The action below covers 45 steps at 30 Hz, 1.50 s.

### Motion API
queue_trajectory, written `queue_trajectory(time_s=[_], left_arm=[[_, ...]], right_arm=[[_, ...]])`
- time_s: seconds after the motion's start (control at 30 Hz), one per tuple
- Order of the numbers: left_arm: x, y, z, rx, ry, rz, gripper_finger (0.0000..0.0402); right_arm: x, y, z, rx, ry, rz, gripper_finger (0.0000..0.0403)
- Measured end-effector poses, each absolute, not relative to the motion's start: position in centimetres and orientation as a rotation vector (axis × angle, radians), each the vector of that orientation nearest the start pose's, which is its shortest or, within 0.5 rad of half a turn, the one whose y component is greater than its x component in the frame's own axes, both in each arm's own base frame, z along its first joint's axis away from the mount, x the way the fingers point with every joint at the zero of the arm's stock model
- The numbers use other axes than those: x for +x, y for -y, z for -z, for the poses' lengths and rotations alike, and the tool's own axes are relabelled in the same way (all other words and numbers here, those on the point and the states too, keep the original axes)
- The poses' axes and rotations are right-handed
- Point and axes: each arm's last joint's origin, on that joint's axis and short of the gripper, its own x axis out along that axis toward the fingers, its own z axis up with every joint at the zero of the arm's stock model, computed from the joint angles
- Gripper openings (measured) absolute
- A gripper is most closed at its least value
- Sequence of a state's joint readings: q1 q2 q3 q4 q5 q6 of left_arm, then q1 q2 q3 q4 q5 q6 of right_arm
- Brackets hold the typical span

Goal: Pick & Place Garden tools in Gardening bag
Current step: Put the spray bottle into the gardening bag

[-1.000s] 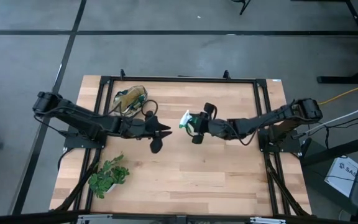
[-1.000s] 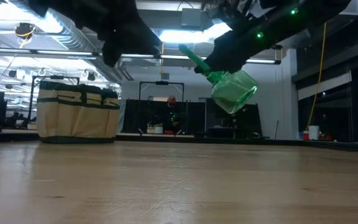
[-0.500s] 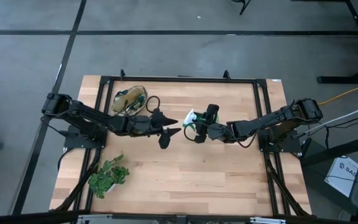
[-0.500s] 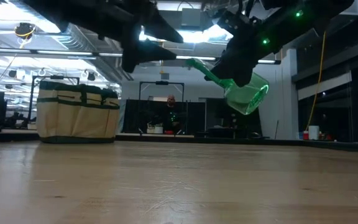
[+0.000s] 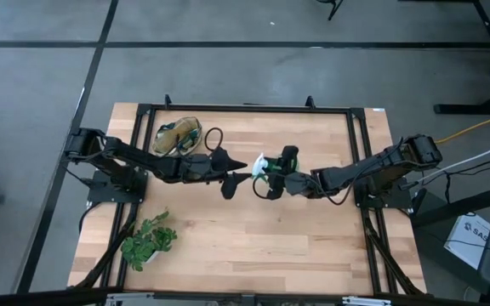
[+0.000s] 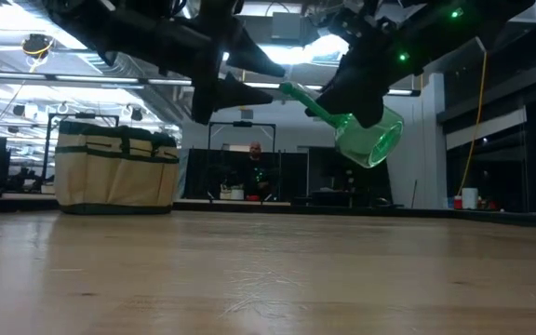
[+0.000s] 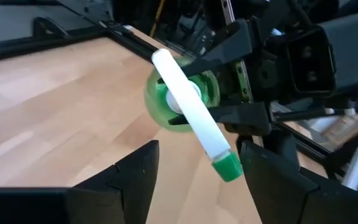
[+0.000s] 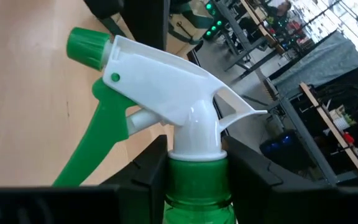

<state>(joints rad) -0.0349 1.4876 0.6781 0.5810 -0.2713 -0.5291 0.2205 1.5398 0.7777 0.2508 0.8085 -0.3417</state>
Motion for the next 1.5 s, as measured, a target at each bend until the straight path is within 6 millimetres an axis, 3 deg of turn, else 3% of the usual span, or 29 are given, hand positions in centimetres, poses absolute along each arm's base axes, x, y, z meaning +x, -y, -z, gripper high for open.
queue_trajectory(time_s=[0.33, 0.9, 1.03, 1.23, 1.4, 1.5], left_arm=[[30.7, 0.6, -21.3, -0.496, -0.172, -0.193, 0.0223], [30.7, 1.1, -21.5, -0.51, -0.167, -0.184, 0.0211], [30.7, 1.5, -21.6, -0.503, -0.159, -0.193, 0.0185], [30.6, 1.9, -21.4, -0.457, -0.169, -0.214, 0.011], [30.5, 1.8, -21.3, -0.451, -0.164, -0.254, 0.0051], [30.5, 1.8, -21.3, -0.449, -0.166, -0.264, 0.0046]], right_arm=[[30.4, -4.8, -19.9, -0.597, -0.549, 0.483, 0.0128], [31.0, -5.2, -20.9, -0.653, -0.448, 0.382, 0.0128], [31.1, -5.3, -21.0, -0.648, -0.434, 0.362, 0.0128], [31.2, -5.4, -20.9, -0.64, -0.424, 0.314, 0.0129], [31.2, -5.5, -21.0, -0.628, -0.408, 0.297, 0.0173], [31.2, -5.5, -21.0, -0.616, -0.404, 0.293, 0.0187]])
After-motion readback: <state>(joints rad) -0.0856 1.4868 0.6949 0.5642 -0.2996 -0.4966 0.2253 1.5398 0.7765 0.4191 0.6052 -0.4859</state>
